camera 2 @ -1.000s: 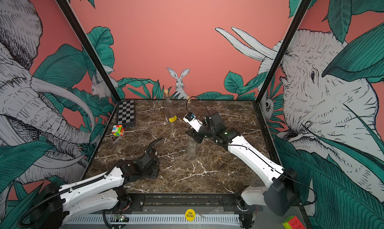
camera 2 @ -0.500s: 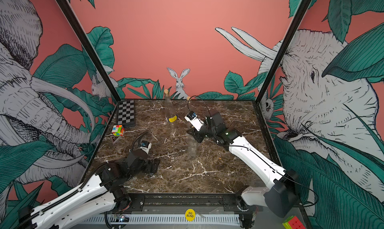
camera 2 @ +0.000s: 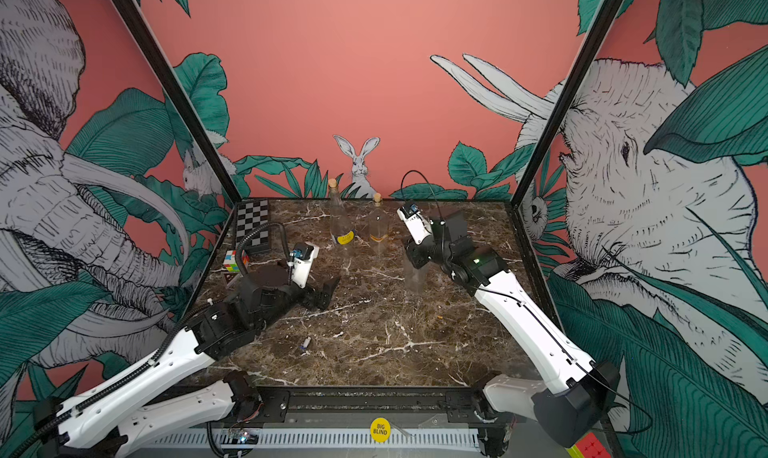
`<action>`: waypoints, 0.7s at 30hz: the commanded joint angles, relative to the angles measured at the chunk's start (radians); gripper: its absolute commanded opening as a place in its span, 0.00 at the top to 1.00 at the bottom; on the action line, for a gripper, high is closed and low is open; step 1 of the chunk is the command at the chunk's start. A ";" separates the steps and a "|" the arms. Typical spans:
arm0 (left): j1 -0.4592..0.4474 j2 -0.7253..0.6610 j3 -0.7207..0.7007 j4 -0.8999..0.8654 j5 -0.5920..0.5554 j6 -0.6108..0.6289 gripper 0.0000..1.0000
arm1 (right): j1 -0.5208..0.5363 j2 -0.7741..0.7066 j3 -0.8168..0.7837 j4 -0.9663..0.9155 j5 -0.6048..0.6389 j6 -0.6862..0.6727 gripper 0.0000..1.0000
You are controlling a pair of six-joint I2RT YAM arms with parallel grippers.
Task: Remove the label from the bottle
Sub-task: Place the bottle at the center of the board.
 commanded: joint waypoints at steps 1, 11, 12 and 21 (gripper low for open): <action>-0.003 0.028 0.061 0.157 0.047 0.105 0.01 | -0.074 0.034 0.070 0.094 0.062 0.024 1.00; -0.003 0.069 0.018 0.278 0.132 0.099 0.01 | -0.251 0.260 0.197 0.268 0.028 0.044 1.00; -0.003 0.069 0.009 0.279 0.139 0.101 0.01 | -0.267 0.282 0.200 0.298 0.011 0.054 1.00; -0.003 0.102 -0.054 0.318 0.154 0.125 0.01 | -0.343 0.497 0.330 0.348 -0.031 0.123 1.00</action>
